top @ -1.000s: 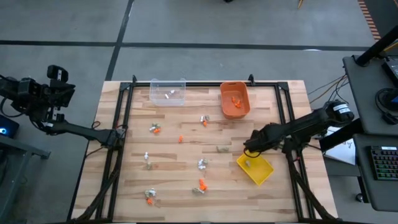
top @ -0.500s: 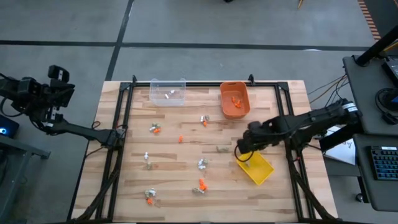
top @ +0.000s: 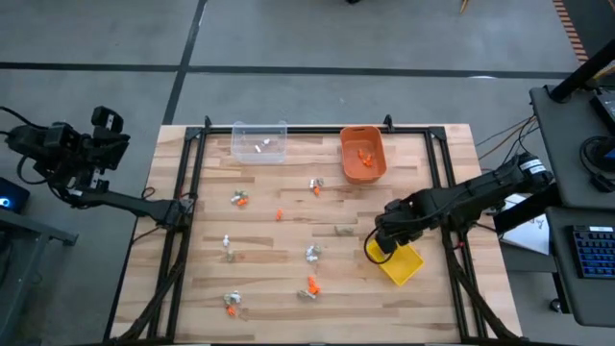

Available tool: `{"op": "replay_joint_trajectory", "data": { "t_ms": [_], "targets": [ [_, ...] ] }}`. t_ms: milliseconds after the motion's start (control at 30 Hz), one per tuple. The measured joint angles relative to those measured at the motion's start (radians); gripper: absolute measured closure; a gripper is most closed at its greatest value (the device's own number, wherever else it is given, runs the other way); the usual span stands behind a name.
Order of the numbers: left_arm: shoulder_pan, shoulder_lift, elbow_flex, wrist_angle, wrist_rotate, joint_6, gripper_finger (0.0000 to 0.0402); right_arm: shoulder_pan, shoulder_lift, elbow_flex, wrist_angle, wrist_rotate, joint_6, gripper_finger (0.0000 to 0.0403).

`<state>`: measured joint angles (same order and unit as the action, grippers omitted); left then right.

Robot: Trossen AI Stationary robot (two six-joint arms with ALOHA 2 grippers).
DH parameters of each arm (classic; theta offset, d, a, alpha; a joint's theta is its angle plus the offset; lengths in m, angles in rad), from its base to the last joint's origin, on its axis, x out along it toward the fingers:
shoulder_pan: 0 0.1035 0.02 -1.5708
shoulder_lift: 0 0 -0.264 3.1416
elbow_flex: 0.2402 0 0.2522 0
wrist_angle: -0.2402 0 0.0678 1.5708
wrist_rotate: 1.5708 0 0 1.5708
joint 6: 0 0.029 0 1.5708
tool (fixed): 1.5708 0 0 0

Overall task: Sort Halloween decoration
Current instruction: Adjust the yellow bin

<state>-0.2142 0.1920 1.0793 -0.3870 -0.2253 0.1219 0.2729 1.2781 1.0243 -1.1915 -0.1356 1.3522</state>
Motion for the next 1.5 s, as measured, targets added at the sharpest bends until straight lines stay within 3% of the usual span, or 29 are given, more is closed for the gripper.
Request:
{"op": "replay_joint_trajectory", "data": {
  "t_ms": [100,267,600,900,1233,1500],
  "targets": [
    [0.000,0.001,-0.028,0.022,0.000,-0.029,0.0361,0.000,-0.002,-0.004,-0.009,0.036,-0.116,0.0352],
    [0.000,0.002,-0.156,0.157,0.000,-0.073,0.0361,-0.015,-0.004,-0.015,0.016,0.187,-0.229,0.0352],
    [0.000,0.004,-0.354,0.400,0.008,-0.135,0.0361,-0.031,-0.004,-0.155,0.184,0.129,-0.358,0.0382],
    [0.000,0.006,-0.392,0.458,0.008,-0.139,0.0361,-0.031,-0.007,-0.207,0.090,0.130,-0.214,0.0394],
    [0.000,0.012,-0.397,0.464,0.008,-0.139,0.0361,-0.018,-0.027,-0.107,-0.157,0.120,-0.133,0.0394],
    [0.000,0.012,-0.424,0.468,0.008,-0.139,0.0361,0.099,-0.006,-0.192,-0.073,-0.078,-0.011,0.0394]
  ]
}}
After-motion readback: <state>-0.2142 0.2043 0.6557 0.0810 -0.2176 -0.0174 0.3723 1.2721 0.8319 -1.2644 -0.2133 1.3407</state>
